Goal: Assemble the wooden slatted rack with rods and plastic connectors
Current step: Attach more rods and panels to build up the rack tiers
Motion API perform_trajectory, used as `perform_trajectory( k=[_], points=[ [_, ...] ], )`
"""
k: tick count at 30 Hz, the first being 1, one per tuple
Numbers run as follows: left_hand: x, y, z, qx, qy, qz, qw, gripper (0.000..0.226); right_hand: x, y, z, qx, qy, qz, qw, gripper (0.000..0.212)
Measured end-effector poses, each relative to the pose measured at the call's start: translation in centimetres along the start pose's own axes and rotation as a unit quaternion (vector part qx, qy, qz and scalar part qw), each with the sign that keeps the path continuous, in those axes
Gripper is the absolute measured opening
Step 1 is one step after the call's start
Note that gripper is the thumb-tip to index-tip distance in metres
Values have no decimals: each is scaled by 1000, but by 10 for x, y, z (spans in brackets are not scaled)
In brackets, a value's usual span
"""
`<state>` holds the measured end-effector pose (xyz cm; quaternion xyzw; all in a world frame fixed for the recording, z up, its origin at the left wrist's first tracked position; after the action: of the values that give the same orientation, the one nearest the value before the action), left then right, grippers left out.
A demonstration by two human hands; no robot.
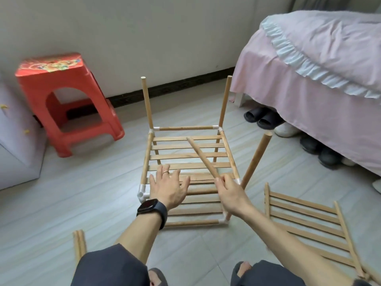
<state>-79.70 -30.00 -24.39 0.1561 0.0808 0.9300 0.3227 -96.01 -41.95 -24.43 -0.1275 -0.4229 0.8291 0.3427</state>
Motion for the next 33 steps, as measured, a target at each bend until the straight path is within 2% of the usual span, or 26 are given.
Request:
perform_trajectory(
  k=[2, 6, 9, 14, 17, 21, 25, 30, 33],
  points=[
    [-14, -36, 3, -40, -1, 33, 999, 58, -10, 5, -10, 42, 38, 36, 998, 31],
    [-17, -85, -10, -79, -56, 55, 994, 55, -16, 27, -35, 179, 88, 61, 978, 29],
    [-10, -86, -22, -53, -47, 54, 996, 56, -11, 43, -50, 232, 152, 101, 955, 35],
    [2, -78, -23, -85, -14, 32, 996, 57, -15, 54, -50, 269, 201, 156, 929, 29],
    [16, -62, -29, -106, -31, -10, 994, 58, -32, 58, -33, 249, 164, 146, 943, 32],
    [31, -32, -38, -125, -59, -67, 988, 64, -56, 55, -8, 213, 93, 86, 969, 33],
    [48, -3, -54, -197, -104, -163, 961, 71, -47, 53, -2, 131, 112, 52, 984, 36],
    [53, 21, -57, -196, -109, -237, 945, 77, -3, 52, -19, 24, 137, 46, 989, 34],
    [52, 43, -55, -174, -85, -245, 950, 98, -2, 62, -23, 16, 109, 68, 992, 38]
  ],
)
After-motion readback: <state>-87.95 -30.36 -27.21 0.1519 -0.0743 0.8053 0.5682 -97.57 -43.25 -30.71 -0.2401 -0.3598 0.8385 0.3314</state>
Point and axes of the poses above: each hand's wrist, its own x-axis away from the middle knuckle, its own z-axis out of the back of the hand, y = z × x, the point moved 4 cm from there along -x, towards the middle knuckle, and after that the axes turned 9 degrees about z, right-handed, at the moved point
